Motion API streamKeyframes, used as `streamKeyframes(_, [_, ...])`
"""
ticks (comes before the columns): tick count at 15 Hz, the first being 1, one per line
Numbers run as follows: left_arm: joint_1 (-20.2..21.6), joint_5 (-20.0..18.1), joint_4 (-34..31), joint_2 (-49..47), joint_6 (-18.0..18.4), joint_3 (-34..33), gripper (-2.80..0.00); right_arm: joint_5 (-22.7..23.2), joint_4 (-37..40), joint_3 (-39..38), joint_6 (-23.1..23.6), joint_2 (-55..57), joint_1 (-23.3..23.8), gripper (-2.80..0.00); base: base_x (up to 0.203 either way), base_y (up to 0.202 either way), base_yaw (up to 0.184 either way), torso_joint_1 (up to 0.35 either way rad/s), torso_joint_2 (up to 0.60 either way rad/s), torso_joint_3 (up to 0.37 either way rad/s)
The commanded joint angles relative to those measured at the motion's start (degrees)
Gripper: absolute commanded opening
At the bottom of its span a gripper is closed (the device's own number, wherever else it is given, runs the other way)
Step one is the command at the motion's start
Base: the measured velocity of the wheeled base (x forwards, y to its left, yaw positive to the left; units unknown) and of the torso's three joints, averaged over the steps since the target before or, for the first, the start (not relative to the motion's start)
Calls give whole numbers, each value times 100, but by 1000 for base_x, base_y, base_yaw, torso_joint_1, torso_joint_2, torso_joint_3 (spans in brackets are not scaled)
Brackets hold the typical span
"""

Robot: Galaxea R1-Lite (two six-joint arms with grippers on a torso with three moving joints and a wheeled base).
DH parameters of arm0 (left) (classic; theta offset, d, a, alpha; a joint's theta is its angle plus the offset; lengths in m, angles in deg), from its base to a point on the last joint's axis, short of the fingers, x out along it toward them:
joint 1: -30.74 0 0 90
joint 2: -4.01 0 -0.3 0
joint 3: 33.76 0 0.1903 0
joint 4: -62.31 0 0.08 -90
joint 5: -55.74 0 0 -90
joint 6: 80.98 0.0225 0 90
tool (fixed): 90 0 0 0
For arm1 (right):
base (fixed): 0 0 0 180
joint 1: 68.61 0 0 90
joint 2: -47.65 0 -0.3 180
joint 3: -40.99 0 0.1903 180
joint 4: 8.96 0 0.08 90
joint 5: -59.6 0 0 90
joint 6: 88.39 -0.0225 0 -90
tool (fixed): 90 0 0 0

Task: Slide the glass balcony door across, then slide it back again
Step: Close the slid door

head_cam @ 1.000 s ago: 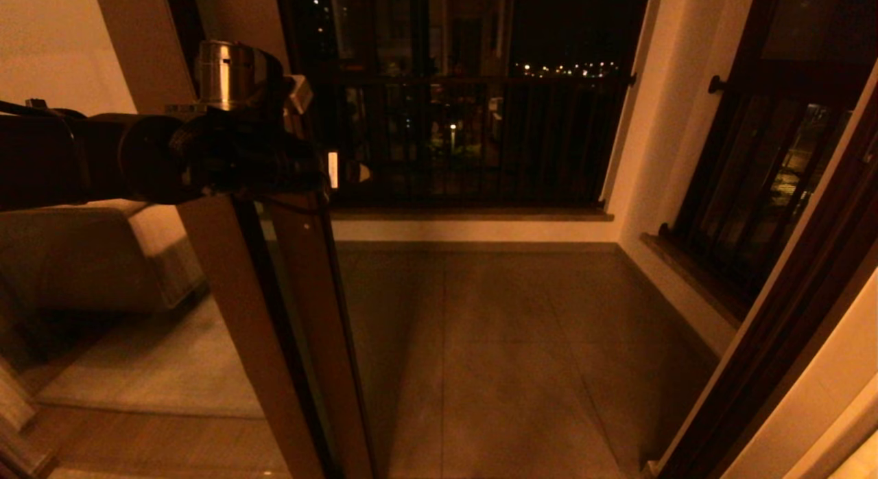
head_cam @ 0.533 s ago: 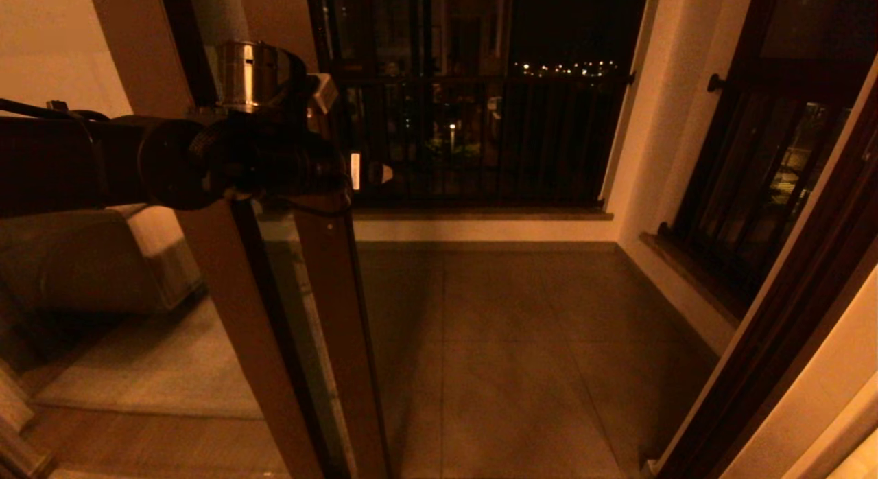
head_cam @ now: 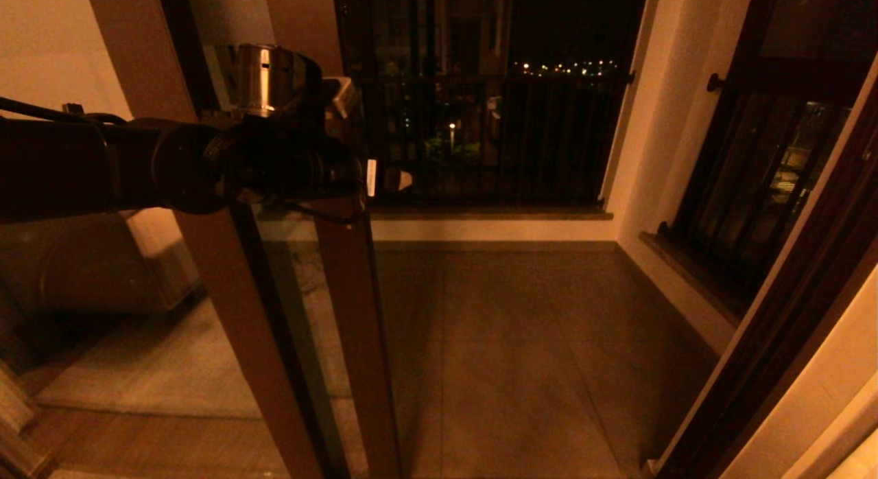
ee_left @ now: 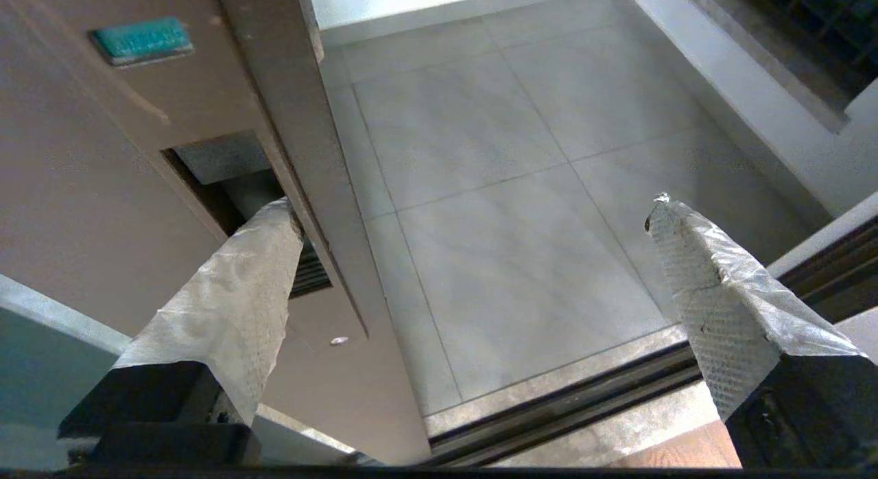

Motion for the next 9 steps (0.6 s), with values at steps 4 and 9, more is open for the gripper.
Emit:
streamKeyframes(4, [-50,-300,364,-114,4,-3,0,0,2,0,-2,6,0,-280,0,0,0,0,0,0])
streamKeyframes(9, [-139,-472,400,-158,-2,4,0,0,2,0,-2,-2,0,-280,0,0,0,0,0,0])
